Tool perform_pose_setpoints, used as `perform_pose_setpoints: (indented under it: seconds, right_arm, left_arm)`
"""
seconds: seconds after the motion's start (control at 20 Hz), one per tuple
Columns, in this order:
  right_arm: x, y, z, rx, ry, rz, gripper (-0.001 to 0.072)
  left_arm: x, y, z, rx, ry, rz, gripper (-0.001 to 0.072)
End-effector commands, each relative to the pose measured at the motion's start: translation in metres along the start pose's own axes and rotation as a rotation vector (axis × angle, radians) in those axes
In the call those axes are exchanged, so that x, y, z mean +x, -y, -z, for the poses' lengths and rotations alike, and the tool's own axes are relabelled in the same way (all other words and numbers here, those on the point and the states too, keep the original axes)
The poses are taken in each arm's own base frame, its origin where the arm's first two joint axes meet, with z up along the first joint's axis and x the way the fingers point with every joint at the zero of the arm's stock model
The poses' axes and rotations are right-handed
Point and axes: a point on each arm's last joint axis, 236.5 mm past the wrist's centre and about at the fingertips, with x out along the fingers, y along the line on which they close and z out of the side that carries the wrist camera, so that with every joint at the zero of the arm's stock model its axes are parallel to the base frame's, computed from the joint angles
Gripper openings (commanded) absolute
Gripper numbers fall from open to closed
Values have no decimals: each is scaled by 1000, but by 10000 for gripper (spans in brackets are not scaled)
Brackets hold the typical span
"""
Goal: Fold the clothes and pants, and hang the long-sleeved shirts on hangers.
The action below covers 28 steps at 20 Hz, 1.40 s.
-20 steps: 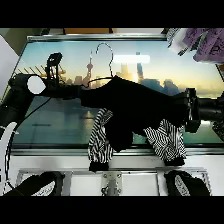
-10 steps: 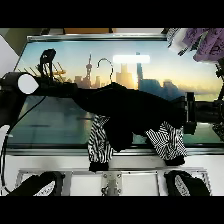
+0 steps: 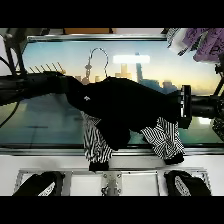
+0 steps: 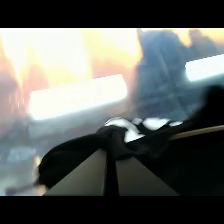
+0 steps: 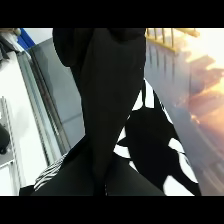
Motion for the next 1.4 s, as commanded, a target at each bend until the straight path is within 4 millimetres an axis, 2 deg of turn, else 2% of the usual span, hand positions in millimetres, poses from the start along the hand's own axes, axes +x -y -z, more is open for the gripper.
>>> perform_pose_setpoints:
  seconds: [0.0,0.05,0.15,0.25,0.35,0.5,0.7,0.85,1.0,1.2,1.25,1.3,1.35]
  right_arm:
    - [13,5,-4,-90,65,-58,9]
    - [15,7,-4,-82,93,-71,9]
    - [21,11,10,-39,109,-93,8]
    - [27,10,19,-5,154,-124,9]
    - [26,8,8,5,261,-140,9]
    - [29,22,0,38,312,-87,9]
    - [37,7,-10,45,346,-135,9]
    - [45,-5,-9,42,335,-174,9]
    - [48,-3,-9,50,334,-160,9]
    - [48,-1,-9,62,334,-156,9]
    - [48,-1,-9,62,334,-157,9]
    - [48,-1,-9,63,334,-157,9]
    - [48,-1,-9,63,334,-156,9]
  left_arm:
    - [-26,19,-22,93,33,-7,19]
    - [-27,22,-18,107,-9,-9,19]
    - [-22,28,-15,130,-73,-12,19]
    - [-15,38,-26,145,-75,5,18]
    - [-11,56,-39,171,-55,40,18]
    - [-7,79,-47,209,-62,78,19]
    - [11,69,-35,281,-143,-38,19]
    - [21,74,-37,290,-135,-32,19]
    - [19,76,-40,280,-119,-30,19]
    - [5,74,-40,283,-116,-31,31]
    - [0,74,-41,283,-106,-29,215]
    - [-6,74,-43,282,-94,-26,445]
    - [-11,73,-44,282,-83,-29,476]
